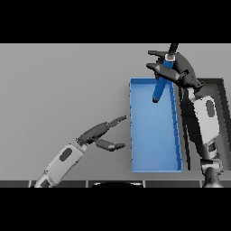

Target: Pick up the blue pipe and place it into the blue bin.

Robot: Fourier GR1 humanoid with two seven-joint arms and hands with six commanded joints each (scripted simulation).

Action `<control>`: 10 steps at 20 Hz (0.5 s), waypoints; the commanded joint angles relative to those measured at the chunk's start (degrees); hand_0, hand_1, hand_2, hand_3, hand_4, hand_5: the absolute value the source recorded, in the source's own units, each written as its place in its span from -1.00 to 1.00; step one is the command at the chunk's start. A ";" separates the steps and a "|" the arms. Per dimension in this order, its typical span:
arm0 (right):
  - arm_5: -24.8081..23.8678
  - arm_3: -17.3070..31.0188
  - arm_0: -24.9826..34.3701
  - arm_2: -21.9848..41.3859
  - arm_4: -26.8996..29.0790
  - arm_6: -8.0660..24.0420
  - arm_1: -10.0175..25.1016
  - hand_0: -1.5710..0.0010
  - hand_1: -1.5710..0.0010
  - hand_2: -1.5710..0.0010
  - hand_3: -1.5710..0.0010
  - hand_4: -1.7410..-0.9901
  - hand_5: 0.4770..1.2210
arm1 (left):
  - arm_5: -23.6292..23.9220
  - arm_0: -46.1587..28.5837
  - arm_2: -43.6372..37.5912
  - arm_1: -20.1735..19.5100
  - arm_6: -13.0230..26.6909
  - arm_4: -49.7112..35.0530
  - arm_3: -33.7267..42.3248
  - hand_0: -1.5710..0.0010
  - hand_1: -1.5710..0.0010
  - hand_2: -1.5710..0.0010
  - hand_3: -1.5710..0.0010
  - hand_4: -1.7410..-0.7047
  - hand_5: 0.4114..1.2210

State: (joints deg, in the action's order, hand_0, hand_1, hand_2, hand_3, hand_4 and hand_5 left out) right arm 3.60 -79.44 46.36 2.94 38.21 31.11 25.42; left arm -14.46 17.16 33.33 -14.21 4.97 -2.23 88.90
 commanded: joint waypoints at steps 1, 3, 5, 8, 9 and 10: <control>-1.00 -0.45 -1.69 0.02 -0.23 0.85 0.40 -1.00 -1.00 -1.00 -1.00 -1.00 0.73 | 0.11 -0.84 0.29 -0.18 -0.67 0.17 0.59 1.00 1.00 1.00 1.00 0.64 -0.85; -3.61 -1.69 -5.77 1.00 -0.22 3.83 0.28 -1.00 -1.00 -1.00 -1.00 -1.00 0.73 | 0.51 -1.28 0.78 0.13 -1.31 0.67 1.09 1.00 1.00 1.00 1.00 0.65 -0.86; -5.49 -1.41 -9.46 3.79 0.87 3.82 2.22 -1.00 -1.00 -1.00 -1.00 -1.00 0.73 | 0.49 -1.08 0.26 -0.27 -2.06 0.66 0.51 1.00 1.00 1.00 1.00 0.66 -0.87; -7.61 -1.01 -13.55 10.36 4.14 3.82 4.92 -1.00 -1.00 -1.00 -1.00 -0.77 0.74 | 0.59 -1.51 0.66 -0.02 -1.56 0.51 1.29 1.00 1.00 1.00 1.00 0.66 -0.87; -7.80 -1.03 -14.98 11.74 4.16 3.82 5.29 -1.00 -1.00 -1.00 -1.00 -0.68 0.73 | 0.83 -0.96 0.48 0.20 -1.64 0.61 1.11 1.00 1.00 1.00 1.00 0.66 -0.87; -8.56 -0.25 -15.67 14.18 5.03 3.82 6.46 -1.00 -1.00 -1.00 -1.00 -0.60 0.71 | 0.87 -1.20 0.38 -0.11 -1.60 0.70 0.95 1.00 1.00 1.00 1.00 0.65 -0.88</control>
State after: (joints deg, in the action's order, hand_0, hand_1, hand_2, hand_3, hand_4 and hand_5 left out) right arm -5.00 -79.66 30.63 17.15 43.37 34.92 31.89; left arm -13.59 15.95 33.70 -14.34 3.40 -1.52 89.85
